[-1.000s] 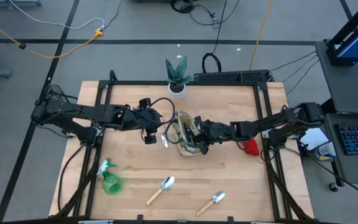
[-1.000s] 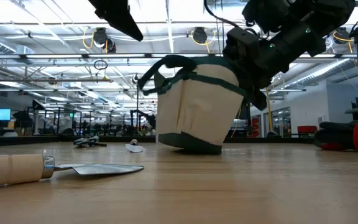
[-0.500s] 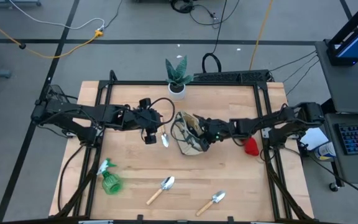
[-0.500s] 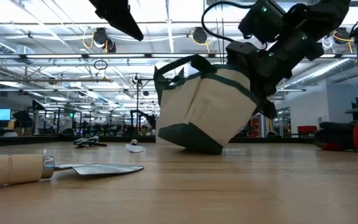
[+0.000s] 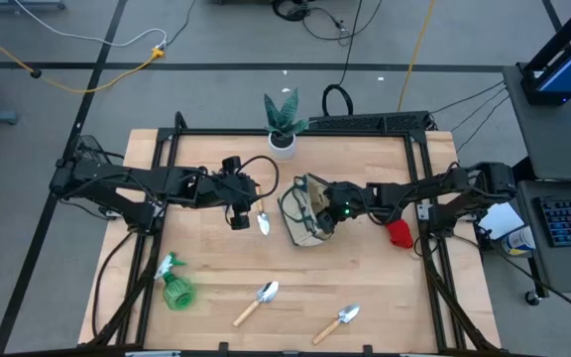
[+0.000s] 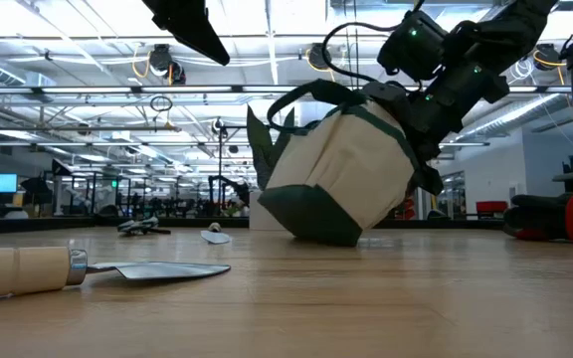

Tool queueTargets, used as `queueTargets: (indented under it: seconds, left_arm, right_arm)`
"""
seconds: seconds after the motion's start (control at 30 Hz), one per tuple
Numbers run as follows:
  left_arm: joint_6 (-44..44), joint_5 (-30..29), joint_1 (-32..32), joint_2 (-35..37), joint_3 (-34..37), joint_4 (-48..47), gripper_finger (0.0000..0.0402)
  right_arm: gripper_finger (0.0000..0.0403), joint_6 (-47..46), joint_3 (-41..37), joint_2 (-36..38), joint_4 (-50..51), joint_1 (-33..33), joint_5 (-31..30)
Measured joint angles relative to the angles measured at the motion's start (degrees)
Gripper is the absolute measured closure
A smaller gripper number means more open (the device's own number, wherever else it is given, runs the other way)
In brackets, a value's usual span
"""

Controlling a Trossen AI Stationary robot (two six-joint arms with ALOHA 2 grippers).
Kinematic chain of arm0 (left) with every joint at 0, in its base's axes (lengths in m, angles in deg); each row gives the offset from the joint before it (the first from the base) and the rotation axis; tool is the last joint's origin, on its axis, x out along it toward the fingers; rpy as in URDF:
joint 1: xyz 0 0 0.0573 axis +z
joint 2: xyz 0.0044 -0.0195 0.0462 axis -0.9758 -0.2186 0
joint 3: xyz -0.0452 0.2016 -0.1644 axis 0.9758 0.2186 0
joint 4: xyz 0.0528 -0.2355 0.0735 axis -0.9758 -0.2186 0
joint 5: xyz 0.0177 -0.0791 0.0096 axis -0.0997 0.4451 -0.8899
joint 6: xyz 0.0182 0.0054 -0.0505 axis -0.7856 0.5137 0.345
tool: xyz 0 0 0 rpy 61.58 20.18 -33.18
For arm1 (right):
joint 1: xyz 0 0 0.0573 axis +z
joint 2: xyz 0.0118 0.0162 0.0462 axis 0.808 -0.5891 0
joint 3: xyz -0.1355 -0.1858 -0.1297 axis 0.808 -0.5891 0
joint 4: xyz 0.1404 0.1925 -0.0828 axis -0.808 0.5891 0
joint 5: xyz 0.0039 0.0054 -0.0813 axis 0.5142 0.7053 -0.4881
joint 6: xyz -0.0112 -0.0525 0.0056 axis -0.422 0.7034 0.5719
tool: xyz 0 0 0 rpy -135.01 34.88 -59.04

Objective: Pick & Place Garden tools in Gardening bag
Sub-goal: Put the top brown trowel into the gardening bag

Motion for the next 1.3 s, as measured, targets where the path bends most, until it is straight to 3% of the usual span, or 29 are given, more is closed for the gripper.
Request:
queueTargets:
  seconds: [0.47,0.83,1.3]
  left_arm:
    - [-0.02,0.0,0.0,0.0,0.0,-0.04,0.0252]
    - [0.4,0.02,0.0,0.02,0.0,-4.8,0.0252]
    - [0.76,2.48,0.0,0.02,0.0,-16.83,0.0252]
  right_arm:
    - [0.0275,4.69,0.0,0.02,-9.52,0.02,0.51]
    - [0.0268,5.71,0.04,0.11,-27.09,0.09,10.61]
    - [0.0272,6.0,0.05,0.11,-28.35,0.09,10.63]
